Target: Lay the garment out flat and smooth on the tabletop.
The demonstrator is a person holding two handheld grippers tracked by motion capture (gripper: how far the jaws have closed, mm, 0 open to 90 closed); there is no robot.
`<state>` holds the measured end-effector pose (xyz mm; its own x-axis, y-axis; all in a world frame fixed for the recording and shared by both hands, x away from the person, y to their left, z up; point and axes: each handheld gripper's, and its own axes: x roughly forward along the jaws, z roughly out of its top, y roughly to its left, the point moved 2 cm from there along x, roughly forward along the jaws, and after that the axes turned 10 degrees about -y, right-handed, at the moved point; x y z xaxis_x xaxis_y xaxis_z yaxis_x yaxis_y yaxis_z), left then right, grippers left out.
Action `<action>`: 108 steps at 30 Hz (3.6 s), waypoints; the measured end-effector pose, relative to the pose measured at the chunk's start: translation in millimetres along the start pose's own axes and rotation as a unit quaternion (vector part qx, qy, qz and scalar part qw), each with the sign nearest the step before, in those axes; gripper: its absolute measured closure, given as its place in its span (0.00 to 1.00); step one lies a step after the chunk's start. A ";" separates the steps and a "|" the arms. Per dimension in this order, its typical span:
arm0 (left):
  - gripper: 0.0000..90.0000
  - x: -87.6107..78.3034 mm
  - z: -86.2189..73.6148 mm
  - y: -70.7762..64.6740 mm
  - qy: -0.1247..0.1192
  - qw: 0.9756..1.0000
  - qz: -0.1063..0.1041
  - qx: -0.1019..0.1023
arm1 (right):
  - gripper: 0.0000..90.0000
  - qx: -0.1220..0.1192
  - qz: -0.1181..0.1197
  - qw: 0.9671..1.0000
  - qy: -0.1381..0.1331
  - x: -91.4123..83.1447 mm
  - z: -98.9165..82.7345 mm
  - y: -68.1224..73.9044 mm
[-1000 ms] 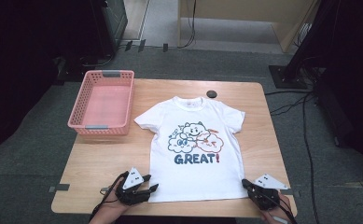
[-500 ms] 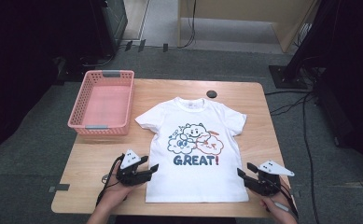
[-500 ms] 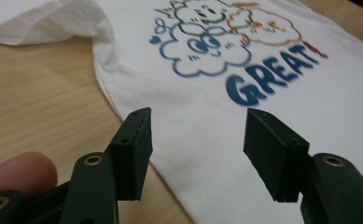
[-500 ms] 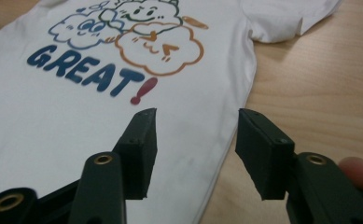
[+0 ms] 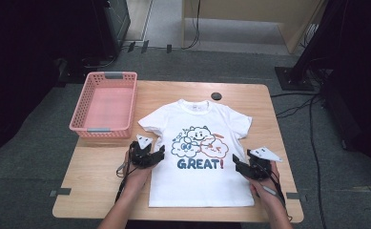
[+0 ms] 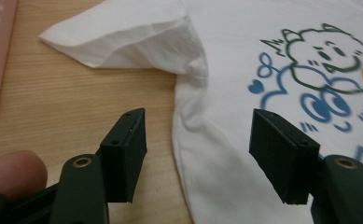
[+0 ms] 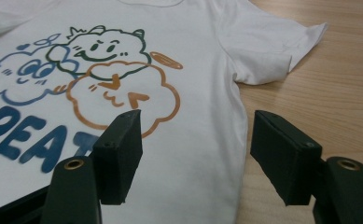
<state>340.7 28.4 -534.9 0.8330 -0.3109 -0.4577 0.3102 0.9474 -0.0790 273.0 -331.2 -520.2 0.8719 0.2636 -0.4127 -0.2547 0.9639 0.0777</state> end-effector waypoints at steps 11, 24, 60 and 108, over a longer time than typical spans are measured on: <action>0.31 34.3 12.0 7.7 0.008 0.995 0.086 -0.058 | 0.33 -0.022 -0.061 0.998 0.016 34.7 -9.2 6.0; 0.33 34.2 11.1 17.1 0.018 0.984 0.165 -0.061 | 0.33 -0.049 -0.086 0.994 0.042 39.0 -11.9 9.1; 0.45 35.4 11.6 10.6 0.019 0.994 0.101 -0.023 | 0.34 -0.024 -0.080 0.995 0.046 39.5 -11.7 4.2; 0.12 -99.6 -49.8 112.6 0.032 0.988 0.146 0.034 | 0.16 0.011 -0.068 0.996 0.063 42.3 -11.9 -3.0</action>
<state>269.9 169.9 -542.3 0.8620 -0.0169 -0.5066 0.0921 0.9880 0.1236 305.7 -323.4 -548.7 0.8384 0.1243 -0.5307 -0.1264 0.9914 0.0324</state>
